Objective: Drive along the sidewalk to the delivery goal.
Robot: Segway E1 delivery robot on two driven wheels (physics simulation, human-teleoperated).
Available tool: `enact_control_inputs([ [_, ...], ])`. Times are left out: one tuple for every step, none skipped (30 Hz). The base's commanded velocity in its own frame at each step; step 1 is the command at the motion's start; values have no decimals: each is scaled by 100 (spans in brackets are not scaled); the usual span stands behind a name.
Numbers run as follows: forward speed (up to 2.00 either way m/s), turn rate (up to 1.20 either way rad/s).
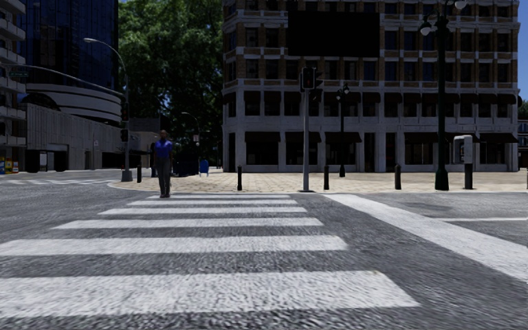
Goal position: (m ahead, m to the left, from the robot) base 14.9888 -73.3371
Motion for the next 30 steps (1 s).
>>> enact_control_inputs([
  [191, 38],
  [191, 38],
  [191, 38],
  [191, 38],
  [191, 38],
  [191, 33],
  [191, 13],
  [191, 0],
  [191, 0],
  [191, 0],
  [191, 0],
  [191, 0],
  [191, 0],
  [191, 0],
  [191, 0],
  [191, 0],
  [191, 0],
  [191, 0],
  [191, 0],
  [191, 0],
  [191, 0],
  [191, 0],
  [191, 0],
  [191, 0],
  [191, 0],
  [191, 0],
  [191, 0],
  [191, 0],
  [191, 0],
  [191, 0],
])
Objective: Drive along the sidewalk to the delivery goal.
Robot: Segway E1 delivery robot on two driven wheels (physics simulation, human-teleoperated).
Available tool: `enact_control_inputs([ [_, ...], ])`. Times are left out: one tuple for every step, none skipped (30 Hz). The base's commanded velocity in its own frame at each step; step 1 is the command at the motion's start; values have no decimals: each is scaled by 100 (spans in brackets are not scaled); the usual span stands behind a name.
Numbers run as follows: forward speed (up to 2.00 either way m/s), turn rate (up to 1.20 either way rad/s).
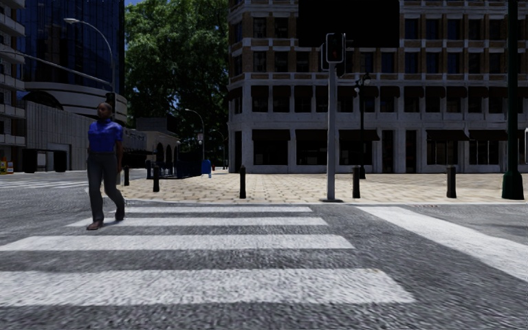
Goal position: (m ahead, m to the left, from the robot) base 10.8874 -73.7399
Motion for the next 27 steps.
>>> enact_control_inputs([
  [191, 0],
  [191, 0],
  [191, 0],
  [191, 0],
  [191, 0],
  [191, 0],
  [191, 0],
  [191, 0],
  [191, 0],
  [191, 0],
  [191, 0],
  [191, 0],
  [191, 0],
  [191, 0],
  [191, 0],
  [191, 0],
  [191, 0],
  [191, 0],
  [191, 0],
  [191, 0],
  [191, 0],
  [191, 0],
  [191, 0],
  [191, 0],
  [191, 0],
  [191, 0],
  [191, 0],
])
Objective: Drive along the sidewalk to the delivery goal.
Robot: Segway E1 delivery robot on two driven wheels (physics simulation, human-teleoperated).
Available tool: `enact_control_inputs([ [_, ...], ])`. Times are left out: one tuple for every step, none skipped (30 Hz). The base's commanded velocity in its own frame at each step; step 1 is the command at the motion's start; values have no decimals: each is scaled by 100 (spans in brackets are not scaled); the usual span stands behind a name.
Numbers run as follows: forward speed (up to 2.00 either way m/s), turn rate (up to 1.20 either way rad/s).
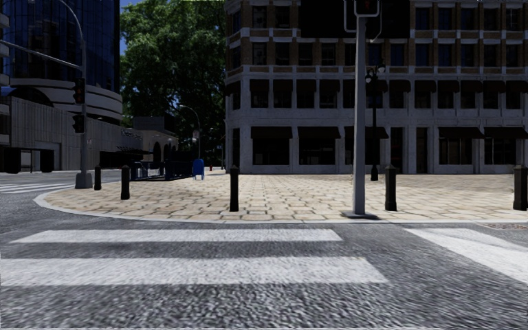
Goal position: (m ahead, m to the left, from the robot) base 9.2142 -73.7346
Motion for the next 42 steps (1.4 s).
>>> enact_control_inputs([
  [191, 0],
  [191, 0],
  [191, 0],
  [191, 0],
  [191, 0],
  [191, 0],
  [191, 0],
  [191, 0],
  [191, 0],
  [191, 0],
  [191, 0],
  [191, 0],
  [191, 0],
  [191, 0],
  [191, 0],
  [191, 0],
  [191, 0],
  [191, 0],
  [191, 0],
  [191, 0],
  [191, 0],
  [191, 0],
  [191, 0],
  [191, 0],
  [191, 0],
  [191, 0],
  [191, 0],
  [191, 0],
  [191, -4],
  [191, -4],
  [191, -16],
  [191, -23],
  [185, -28],
  [173, -30],
  [162, -30],
  [154, -32],
  [144, -35],
  [140, -37],
  [138, -37],
  [138, -37],
  [137, -37],
  [137, -37],
])
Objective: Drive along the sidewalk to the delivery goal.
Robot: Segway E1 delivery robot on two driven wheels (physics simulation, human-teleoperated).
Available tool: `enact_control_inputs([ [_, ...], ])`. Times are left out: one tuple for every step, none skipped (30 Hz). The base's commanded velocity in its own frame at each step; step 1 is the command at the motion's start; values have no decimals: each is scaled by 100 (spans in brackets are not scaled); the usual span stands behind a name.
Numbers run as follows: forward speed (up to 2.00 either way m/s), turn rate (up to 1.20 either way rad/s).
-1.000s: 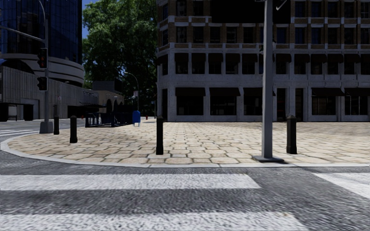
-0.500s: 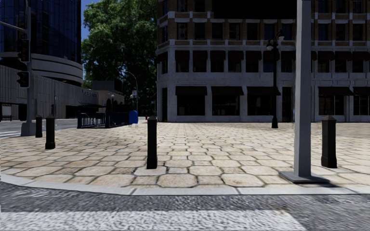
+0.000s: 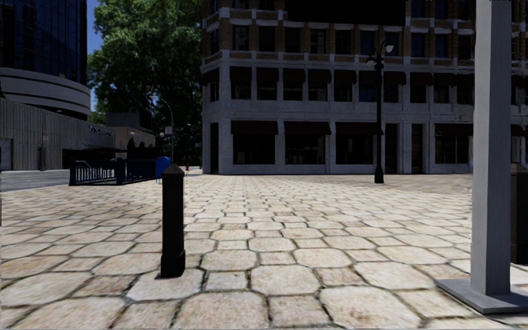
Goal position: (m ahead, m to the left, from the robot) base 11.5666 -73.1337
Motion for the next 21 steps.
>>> enact_control_inputs([
  [137, -37],
  [137, -37],
  [137, -37],
  [137, -37],
  [136, -37],
  [136, -37],
  [136, -37],
  [136, -37],
  [136, -37],
  [136, -37],
  [136, -31],
  [136, -18],
  [136, -6],
  [136, 0],
  [136, 0],
  [137, 0],
  [137, 0],
  [138, 0],
  [138, 0],
  [138, 0],
  [138, 0],
])
